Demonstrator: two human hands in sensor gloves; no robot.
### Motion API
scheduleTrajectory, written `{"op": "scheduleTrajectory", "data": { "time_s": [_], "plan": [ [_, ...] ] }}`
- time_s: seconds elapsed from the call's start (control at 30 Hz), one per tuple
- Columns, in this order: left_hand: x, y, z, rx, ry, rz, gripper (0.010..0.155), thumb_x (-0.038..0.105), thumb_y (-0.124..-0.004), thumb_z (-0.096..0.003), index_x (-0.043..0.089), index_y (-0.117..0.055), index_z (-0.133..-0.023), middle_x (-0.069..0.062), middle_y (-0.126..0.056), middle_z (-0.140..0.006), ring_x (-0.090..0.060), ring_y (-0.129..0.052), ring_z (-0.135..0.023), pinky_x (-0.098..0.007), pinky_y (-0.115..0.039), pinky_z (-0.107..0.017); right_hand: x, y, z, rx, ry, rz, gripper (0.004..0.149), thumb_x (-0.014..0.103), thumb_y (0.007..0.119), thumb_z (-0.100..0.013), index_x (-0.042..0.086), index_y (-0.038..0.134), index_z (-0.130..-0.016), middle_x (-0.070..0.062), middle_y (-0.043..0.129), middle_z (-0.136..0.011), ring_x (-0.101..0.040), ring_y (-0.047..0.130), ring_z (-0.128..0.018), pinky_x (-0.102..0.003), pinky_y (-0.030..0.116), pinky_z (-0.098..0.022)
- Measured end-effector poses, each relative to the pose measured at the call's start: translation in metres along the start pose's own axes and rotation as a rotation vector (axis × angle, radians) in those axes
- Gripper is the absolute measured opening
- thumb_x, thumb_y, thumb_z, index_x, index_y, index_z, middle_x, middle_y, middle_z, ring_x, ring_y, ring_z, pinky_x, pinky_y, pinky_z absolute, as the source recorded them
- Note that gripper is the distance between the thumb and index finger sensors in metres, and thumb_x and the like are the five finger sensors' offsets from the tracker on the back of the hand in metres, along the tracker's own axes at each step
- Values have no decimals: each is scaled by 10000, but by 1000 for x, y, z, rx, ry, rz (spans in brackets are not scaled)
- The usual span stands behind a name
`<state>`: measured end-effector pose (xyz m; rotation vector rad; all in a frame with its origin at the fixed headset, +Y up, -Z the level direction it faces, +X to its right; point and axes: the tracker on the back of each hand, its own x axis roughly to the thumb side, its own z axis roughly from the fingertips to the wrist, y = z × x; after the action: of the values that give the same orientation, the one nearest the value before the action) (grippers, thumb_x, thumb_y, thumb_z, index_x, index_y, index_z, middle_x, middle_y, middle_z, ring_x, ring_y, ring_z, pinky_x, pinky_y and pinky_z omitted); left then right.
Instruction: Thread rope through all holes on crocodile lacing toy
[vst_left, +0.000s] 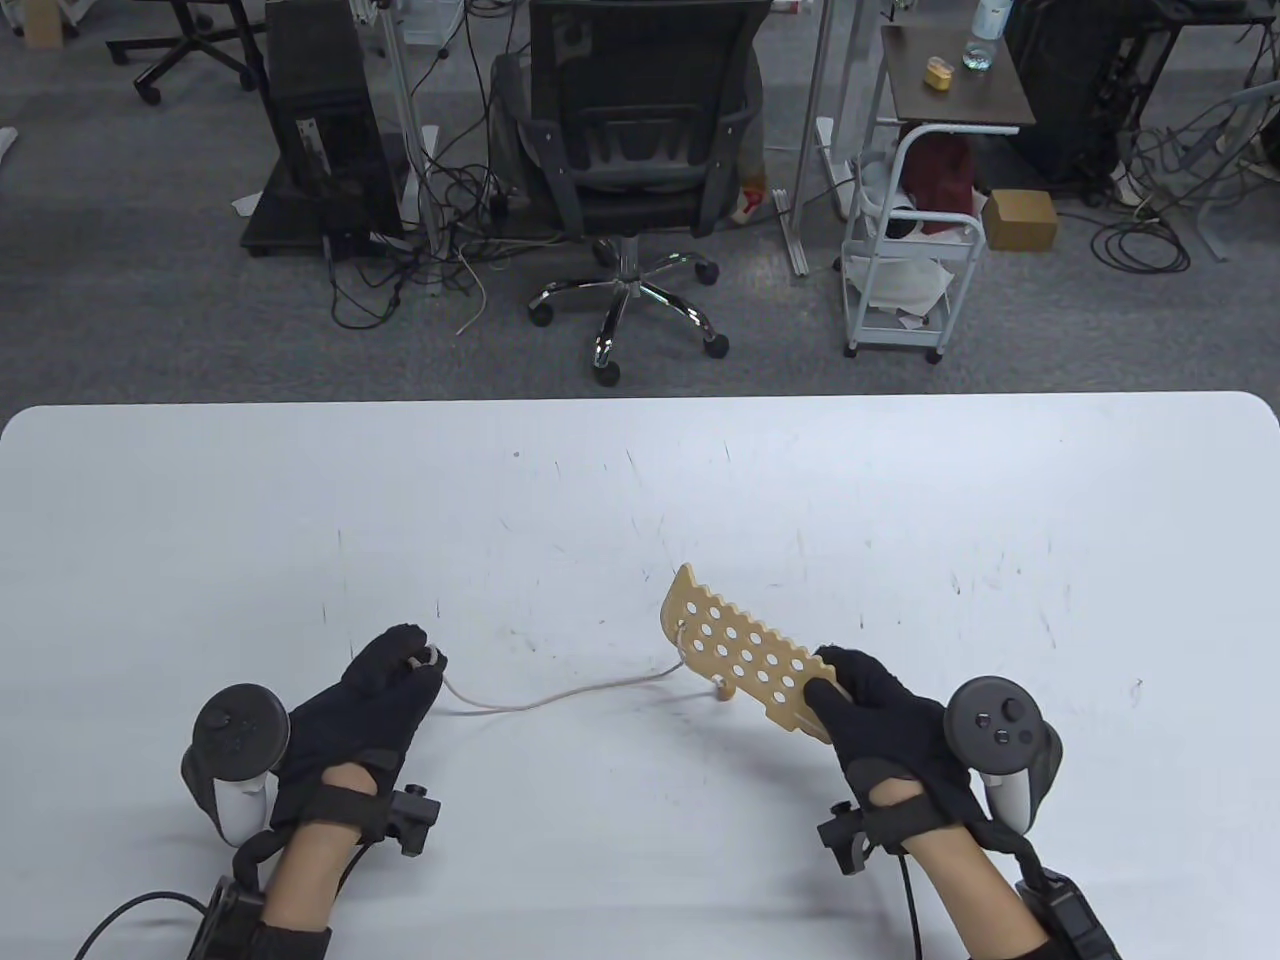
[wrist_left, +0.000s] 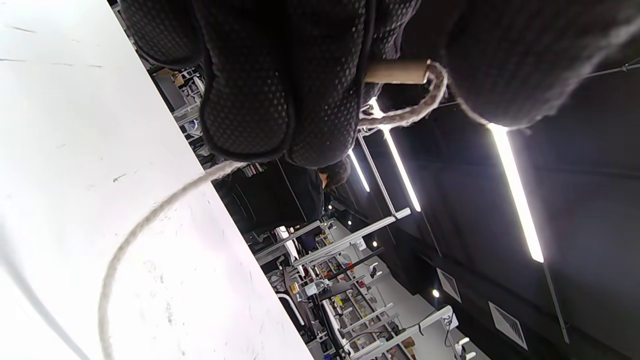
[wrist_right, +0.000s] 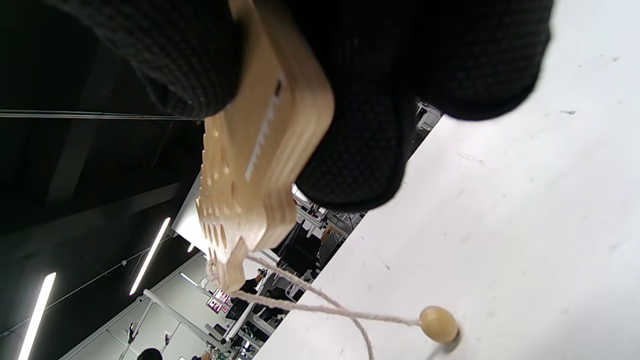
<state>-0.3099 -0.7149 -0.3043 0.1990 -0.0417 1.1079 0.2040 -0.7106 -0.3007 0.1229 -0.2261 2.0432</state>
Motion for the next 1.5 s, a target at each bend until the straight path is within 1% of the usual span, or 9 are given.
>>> {"op": "scheduleTrajectory", "data": {
  "time_s": [0.17,0.4,0.57,0.73,0.9,1.0,1.17,1.27,1.5],
  "plan": [
    [0,-4,0,-9,7,-44,613,578,-922,-360,228,-895,-862,26,-1110,-690,-224,-1072,-620,-474,-721,-666,5,7,4,29,-26,3,470,347,852,-443,107,793,-843,-71,1008,-651,-265,1086,-441,-457,840,-363],
    [1,-11,-1,-72,8,-94,548,457,-931,-390,261,-860,-897,34,-1106,-687,-219,-1059,-614,-487,-701,-679,10,14,8,68,-42,-9,468,346,851,-444,105,794,-842,-72,1009,-650,-264,1087,-439,-458,839,-363],
    [1,-16,-1,-107,7,-126,472,357,-887,-414,364,-872,-885,11,-1088,-715,-243,-1042,-629,-510,-683,-687,11,18,10,87,-49,-13,469,347,850,-444,107,794,-842,-71,1006,-654,-263,1087,-439,-456,840,-363],
    [1,-18,-2,-126,0,-130,652,333,-891,-403,403,-627,-995,10,-1094,-684,-243,-1064,-589,-508,-714,-670,11,22,11,110,-48,-17,469,346,851,-444,107,793,-843,-71,1009,-652,-264,1087,-439,-457,840,-363],
    [1,-23,-3,-156,0,-144,761,341,-906,-381,258,-494,-1015,35,-1091,-666,-220,-1078,-575,-483,-732,-663,10,27,12,141,-48,-37,468,345,849,-444,106,793,-842,-70,1009,-650,-263,1087,-439,-457,840,-363],
    [1,-28,-3,-192,-12,-180,715,329,-889,-376,136,-594,-998,42,-1087,-672,-215,-1078,-590,-482,-731,-665,11,29,12,163,-47,-57,468,346,849,-443,108,793,-842,-72,1006,-652,-263,1087,-439,-458,840,-363],
    [5,-39,-2,-237,-68,-260,519,327,-880,-371,232,-863,-881,43,-1103,-668,-211,-1088,-587,-482,-739,-660,8,35,13,214,-11,-137,466,343,847,-444,109,793,-842,-72,1007,-651,-265,1086,-439,-458,839,-363],
    [9,-45,0,-253,-111,-319,488,343,-881,-371,260,-887,-852,57,-1110,-654,-200,-1091,-576,-474,-743,-662,7,39,13,243,-2,-184,466,344,845,-445,110,792,-844,-72,1006,-653,-264,1085,-441,-458,839,-364],
    [10,-54,2,-307,-156,-224,470,370,-889,-373,291,-890,-836,75,-1110,-635,-192,-1080,-568,-470,-732,-669,9,47,15,295,-17,-222,470,345,847,-441,115,792,-848,-74,1003,-657,-265,1084,-445,-458,838,-367]
  ]
}}
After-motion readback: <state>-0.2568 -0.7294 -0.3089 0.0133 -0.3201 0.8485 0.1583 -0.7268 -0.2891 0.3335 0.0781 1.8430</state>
